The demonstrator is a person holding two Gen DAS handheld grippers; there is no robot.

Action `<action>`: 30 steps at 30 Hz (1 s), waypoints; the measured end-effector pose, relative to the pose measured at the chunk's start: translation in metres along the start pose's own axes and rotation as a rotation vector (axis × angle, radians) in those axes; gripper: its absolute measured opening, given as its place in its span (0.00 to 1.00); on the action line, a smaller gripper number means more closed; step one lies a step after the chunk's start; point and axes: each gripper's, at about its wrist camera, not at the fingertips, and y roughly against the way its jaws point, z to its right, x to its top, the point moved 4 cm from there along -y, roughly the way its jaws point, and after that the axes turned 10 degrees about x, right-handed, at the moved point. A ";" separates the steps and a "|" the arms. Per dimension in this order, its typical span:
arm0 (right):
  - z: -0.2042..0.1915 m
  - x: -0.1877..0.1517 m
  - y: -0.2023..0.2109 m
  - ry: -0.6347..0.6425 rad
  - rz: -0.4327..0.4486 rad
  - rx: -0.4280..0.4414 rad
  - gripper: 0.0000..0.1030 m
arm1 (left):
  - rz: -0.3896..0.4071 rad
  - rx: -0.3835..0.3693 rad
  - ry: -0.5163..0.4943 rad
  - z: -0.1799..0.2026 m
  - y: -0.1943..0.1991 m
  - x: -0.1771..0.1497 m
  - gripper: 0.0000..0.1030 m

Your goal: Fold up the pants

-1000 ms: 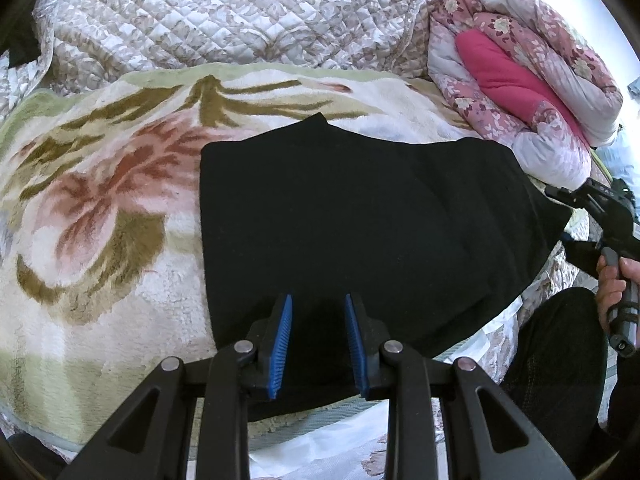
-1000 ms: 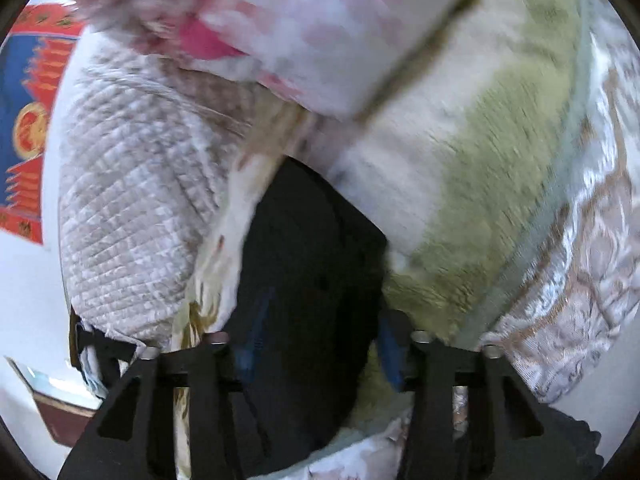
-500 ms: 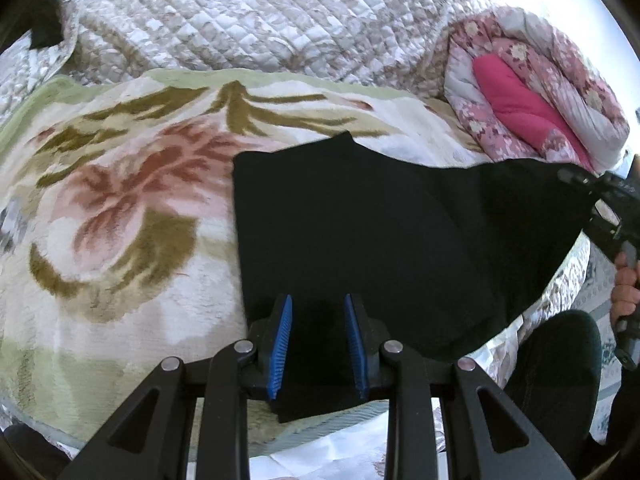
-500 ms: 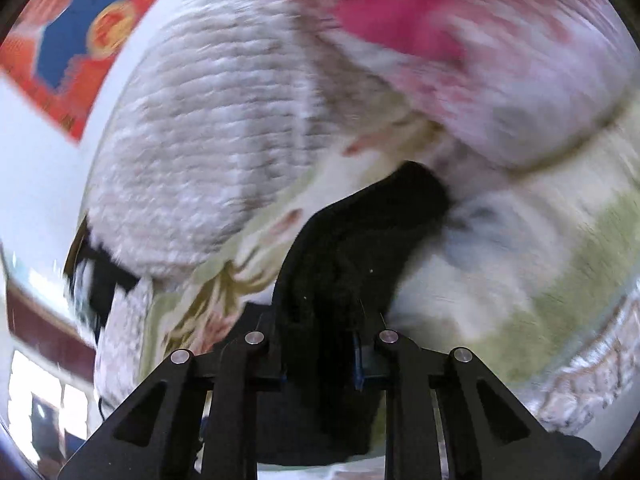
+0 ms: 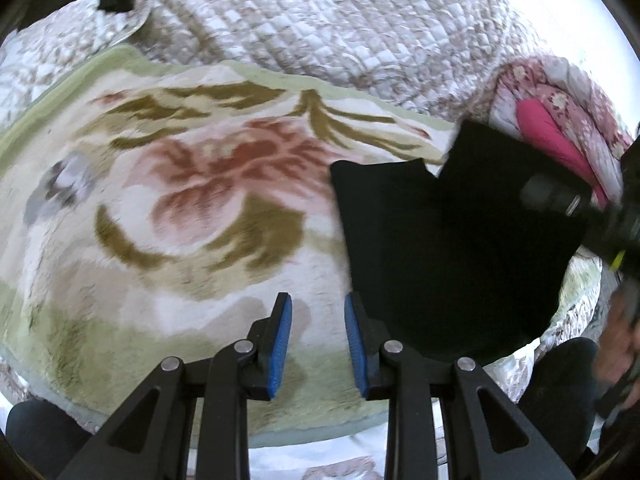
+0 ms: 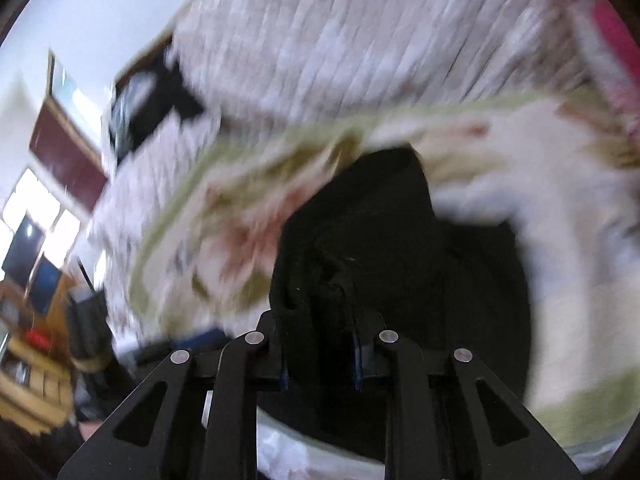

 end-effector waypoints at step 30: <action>0.032 -0.044 0.003 -0.036 0.004 -0.103 0.29 | 0.028 -0.049 -0.022 0.012 0.006 0.013 0.29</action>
